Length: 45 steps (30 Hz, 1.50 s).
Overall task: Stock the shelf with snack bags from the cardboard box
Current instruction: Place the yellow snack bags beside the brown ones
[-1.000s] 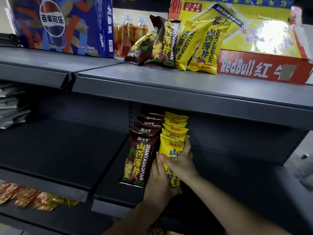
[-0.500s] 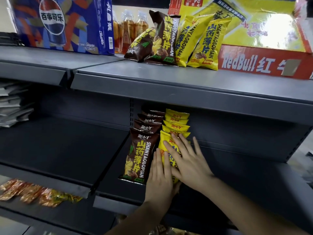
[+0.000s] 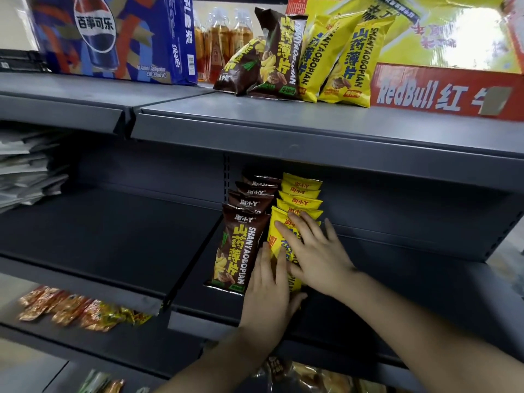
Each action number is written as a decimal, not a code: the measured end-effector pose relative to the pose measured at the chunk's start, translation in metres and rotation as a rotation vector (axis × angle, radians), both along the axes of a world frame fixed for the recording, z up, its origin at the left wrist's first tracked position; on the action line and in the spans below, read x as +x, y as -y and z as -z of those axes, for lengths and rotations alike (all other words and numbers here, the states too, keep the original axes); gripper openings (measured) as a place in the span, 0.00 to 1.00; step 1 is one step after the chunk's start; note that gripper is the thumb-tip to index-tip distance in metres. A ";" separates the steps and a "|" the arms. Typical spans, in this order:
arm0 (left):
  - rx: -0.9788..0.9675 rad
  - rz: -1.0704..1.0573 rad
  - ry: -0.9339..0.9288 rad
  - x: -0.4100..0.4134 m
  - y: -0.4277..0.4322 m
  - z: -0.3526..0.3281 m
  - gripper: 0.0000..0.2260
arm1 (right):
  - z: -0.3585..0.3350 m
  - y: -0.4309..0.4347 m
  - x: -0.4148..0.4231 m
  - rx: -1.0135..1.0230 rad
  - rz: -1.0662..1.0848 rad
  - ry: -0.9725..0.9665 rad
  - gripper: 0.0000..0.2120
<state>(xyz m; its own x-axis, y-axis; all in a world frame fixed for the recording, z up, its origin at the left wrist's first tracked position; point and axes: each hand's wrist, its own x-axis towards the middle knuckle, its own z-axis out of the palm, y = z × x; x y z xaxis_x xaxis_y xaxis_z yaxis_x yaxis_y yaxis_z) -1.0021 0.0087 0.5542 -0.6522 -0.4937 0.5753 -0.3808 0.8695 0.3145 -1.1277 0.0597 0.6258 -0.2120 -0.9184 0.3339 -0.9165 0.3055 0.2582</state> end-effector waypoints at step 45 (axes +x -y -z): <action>0.153 0.402 0.046 0.020 -0.144 -0.033 0.15 | -0.013 -0.227 -0.019 0.046 0.004 0.213 0.16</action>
<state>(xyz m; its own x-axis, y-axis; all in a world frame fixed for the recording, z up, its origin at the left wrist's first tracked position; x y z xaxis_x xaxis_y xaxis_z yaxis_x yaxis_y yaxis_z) -0.9825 0.1527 0.5873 -0.8334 -0.2721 0.4811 -0.0378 0.8964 0.4416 -1.1465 0.2862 0.6392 -0.2769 -0.9306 0.2393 -0.9507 0.3015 0.0726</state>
